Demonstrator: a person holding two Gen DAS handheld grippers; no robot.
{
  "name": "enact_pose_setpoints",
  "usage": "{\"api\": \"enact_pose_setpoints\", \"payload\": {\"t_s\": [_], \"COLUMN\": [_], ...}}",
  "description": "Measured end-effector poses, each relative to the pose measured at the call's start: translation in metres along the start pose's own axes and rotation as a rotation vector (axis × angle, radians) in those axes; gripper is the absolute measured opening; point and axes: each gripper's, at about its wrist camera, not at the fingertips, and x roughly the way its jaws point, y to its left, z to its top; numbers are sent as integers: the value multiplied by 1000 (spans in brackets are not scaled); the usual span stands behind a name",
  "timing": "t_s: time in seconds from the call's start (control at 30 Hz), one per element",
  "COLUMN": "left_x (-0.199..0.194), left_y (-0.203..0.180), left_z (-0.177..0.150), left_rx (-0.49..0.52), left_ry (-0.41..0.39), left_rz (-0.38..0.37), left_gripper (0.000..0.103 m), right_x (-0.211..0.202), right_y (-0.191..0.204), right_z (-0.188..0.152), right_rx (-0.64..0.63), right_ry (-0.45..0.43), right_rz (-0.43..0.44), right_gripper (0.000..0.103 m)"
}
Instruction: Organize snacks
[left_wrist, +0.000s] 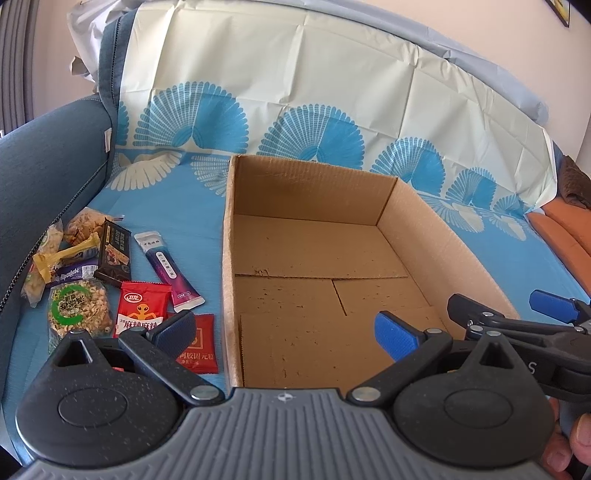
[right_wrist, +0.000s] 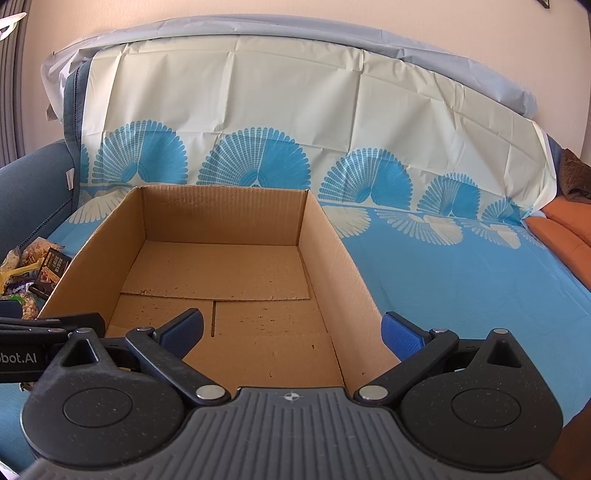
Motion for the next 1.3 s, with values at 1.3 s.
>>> {"api": "enact_pose_setpoints", "payload": {"t_s": [1.3], "left_x": [6], "left_y": [28], "left_z": [0], "left_rx": [10], "left_ry": [80], "left_rz": [39], "left_gripper": [80], "right_x": [24], "right_y": [-29], "right_z": [-16], "right_rx": [129], "right_ry": [96], "right_rz": [-266], "right_gripper": [69]}}
